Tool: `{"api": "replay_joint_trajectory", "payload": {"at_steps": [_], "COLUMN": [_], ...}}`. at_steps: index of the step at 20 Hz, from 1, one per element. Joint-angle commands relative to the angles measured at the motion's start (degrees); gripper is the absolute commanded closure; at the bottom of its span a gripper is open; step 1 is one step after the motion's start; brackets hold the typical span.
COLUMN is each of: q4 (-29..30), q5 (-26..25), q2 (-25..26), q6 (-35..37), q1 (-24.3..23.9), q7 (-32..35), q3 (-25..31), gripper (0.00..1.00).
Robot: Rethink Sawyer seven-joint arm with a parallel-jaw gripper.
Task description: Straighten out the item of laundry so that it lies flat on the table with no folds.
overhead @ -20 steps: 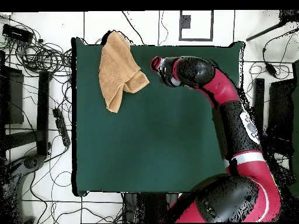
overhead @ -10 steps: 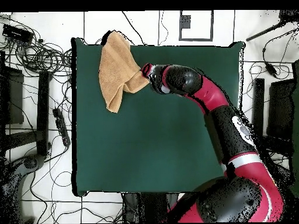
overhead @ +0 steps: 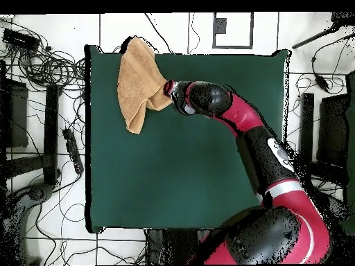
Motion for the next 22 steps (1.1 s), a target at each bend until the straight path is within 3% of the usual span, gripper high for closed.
{"api": "replay_joint_trajectory", "payload": {"at_steps": [1,6,11,17,22], "q4": [-4.18,-10.64,-13.76,-10.09,-6.56], "q5": [4.56,4.19,2.13,0.15,0.23], "q2": [6.69,11.64,15.69,15.87,14.10], "q6": [5.15,7.14,3.68,0.69,-3.37], "q1": [5.71,10.89,13.67,10.88,8.99], "q7": [7.50,7.74,6.67,1.13,2.22], "q3": [-1.04,-4.28,-7.49,-6.66,-5.38], "gripper": [1.00,1.00,1.00,1.00,1.00]}}
